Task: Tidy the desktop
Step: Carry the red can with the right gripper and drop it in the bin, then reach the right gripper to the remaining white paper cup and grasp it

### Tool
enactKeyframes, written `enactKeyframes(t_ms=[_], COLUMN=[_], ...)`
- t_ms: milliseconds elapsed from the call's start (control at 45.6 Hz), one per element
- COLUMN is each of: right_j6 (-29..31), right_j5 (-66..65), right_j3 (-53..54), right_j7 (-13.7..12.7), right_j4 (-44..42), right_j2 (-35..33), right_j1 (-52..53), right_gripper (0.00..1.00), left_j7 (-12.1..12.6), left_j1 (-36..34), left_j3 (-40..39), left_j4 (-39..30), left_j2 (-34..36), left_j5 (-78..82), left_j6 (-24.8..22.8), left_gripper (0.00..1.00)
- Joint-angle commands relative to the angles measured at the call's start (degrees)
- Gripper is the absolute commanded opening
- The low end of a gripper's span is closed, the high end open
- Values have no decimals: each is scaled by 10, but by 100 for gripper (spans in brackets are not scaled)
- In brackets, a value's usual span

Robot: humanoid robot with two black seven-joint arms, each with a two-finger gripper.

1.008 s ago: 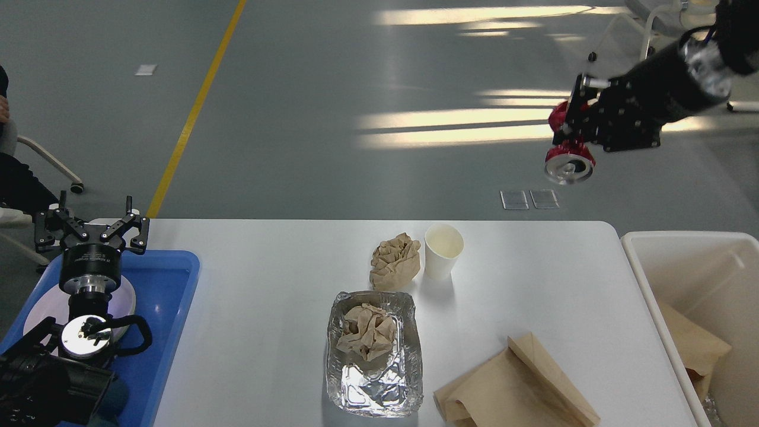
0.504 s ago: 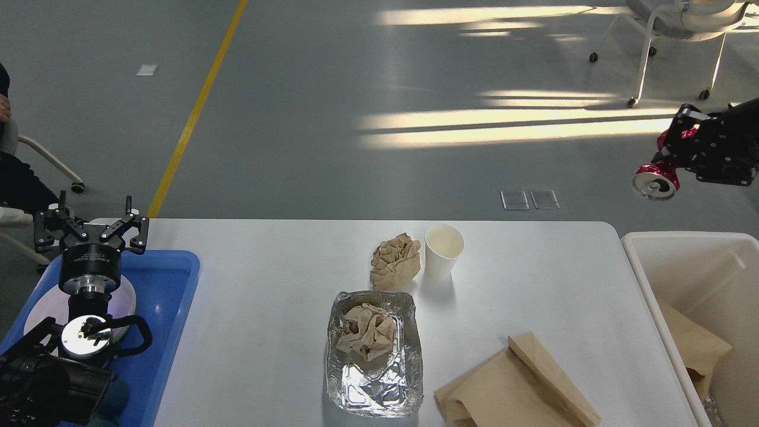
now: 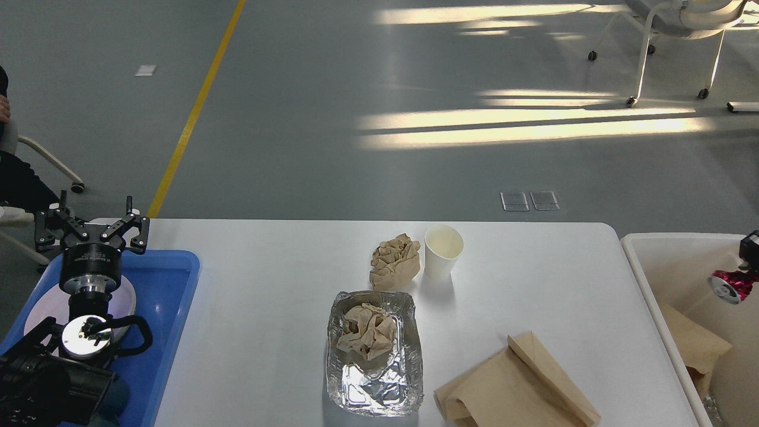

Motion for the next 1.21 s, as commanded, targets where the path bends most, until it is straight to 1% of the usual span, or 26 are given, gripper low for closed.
enactKeyframes(t_ms=[0, 219, 285, 373, 460, 548, 635, 701, 789, 986, 1074, 1118, 1183], right_j6=[-42, -40, -39, -35, -16, 1, 14, 30, 80, 270, 337, 360, 370], right_j5=[0, 1, 1, 1, 0, 0, 0, 0, 1, 2, 3, 3, 3], right_j3=[6, 5, 1, -4, -26, -73, -132, -168, -201, -201, -189, -179, -160], right_j7=[-1, -1, -1, -2, -4, -4, -4, -3, -3, 0, 1, 2, 2], right_j4=[-5, 2, 2, 12, 61, 134, 218, 265, 297, 301, 305, 306, 306], right_j2=[3, 4, 15, 23, 24, 30, 57, 82, 127, 209, 231, 238, 243], right_j1=[-33, -28, -23, 17, 82, 169, 269, 335, 405, 502, 538, 547, 544], right_gripper=[100, 100, 100, 100, 100, 100, 100, 100, 100, 100, 100, 100, 100], left_j7=[-1, 0, 0, 0, 0, 0, 0, 0, -1, -1, -1, -1, 0], left_j1=[-1, 0, 0, 0, 0, 0, 0, 0, 0, 0, 0, -1, 0], left_j3=[0, 0, 0, 0, 0, 0, 0, 0, 0, 0, 0, 0, 0], left_j4=[0, 0, 0, 0, -1, 0, -1, 0, 0, 0, -1, 0, -1], left_j2=[0, 0, 0, 0, 0, 0, 0, 0, 0, 0, 0, 0, 0], left_j5=[0, 0, 0, 0, 0, 0, 0, 0, 0, 0, 0, 0, 0], left_j6=[0, 0, 0, 0, 0, 0, 0, 0, 0, 0, 0, 0, 0], left_gripper=[96, 96, 96, 96, 96, 96, 96, 96, 96, 96, 96, 96, 96])
